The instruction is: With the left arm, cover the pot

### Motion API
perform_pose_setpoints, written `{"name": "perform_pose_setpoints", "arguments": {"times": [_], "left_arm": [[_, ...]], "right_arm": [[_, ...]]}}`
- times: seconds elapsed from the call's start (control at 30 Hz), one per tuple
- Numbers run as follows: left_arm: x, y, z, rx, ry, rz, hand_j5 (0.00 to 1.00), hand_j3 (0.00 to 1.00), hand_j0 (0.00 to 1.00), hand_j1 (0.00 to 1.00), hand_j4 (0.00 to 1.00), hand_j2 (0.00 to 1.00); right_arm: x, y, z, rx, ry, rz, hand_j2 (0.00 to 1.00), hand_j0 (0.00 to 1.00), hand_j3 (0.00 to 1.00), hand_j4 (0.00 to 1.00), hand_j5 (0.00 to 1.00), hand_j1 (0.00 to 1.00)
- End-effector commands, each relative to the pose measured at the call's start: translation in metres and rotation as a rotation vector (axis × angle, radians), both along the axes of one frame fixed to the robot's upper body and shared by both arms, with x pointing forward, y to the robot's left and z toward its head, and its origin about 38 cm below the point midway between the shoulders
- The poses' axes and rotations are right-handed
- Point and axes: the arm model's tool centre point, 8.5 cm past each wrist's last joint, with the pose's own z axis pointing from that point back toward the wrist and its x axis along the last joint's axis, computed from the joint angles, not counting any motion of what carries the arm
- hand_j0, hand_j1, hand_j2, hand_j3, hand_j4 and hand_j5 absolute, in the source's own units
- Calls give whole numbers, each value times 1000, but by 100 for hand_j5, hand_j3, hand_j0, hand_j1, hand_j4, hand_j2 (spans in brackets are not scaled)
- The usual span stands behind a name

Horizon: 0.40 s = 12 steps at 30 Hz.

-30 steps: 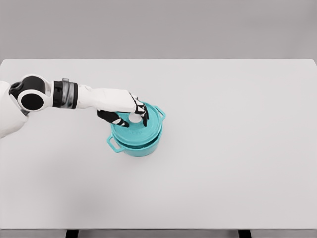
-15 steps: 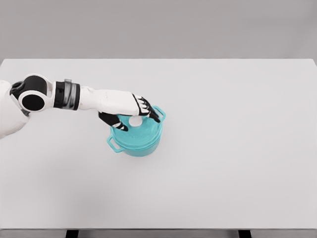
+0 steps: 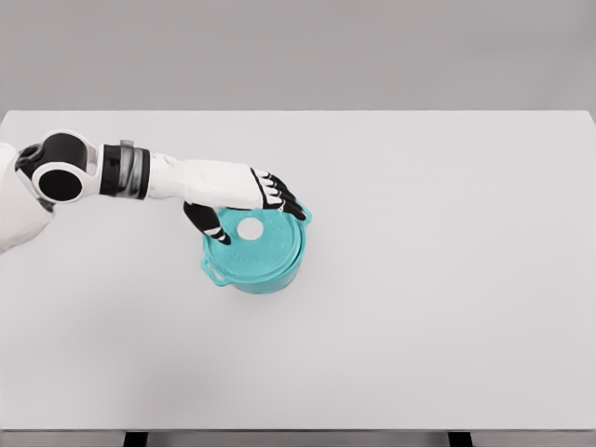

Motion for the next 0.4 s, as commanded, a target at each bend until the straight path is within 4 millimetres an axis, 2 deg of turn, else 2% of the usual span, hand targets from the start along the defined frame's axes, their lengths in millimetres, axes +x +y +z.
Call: {"name": "perform_pose_setpoints", "arguments": {"times": [0.0,0.1,0.17,0.23,0.27,0.3,0.37], "left_arm": [[0,0,1,-7,3,3,100,100,100,100,100,100],[2,6,11,-21,0,14,100,100,100,100,100,100],[-4,41,28,-7,-13,55,100,100,100,100,100,100],[-8,104,38,68,-33,175,100,100,100,100,100,100],[-1,130,34,90,-20,253,100,100,100,100,100,100],[6,143,29,97,-6,298,100,100,100,100,100,100],[13,155,22,103,11,345,100,100,100,100,100,100]], "right_arm": [[0,0,0,0,0,0,100,100,100,100,100,100],[0,0,0,0,0,0,100,100,100,100,100,100],[0,0,0,0,0,0,100,100,100,100,100,100],[0,0,0,0,0,0,100,100,100,100,100,100],[0,0,0,0,0,0,100,100,100,100,100,100],[0,0,0,0,0,0,100,100,100,100,100,100],[0,0,0,0,0,0,100,100,100,100,100,100]]}}
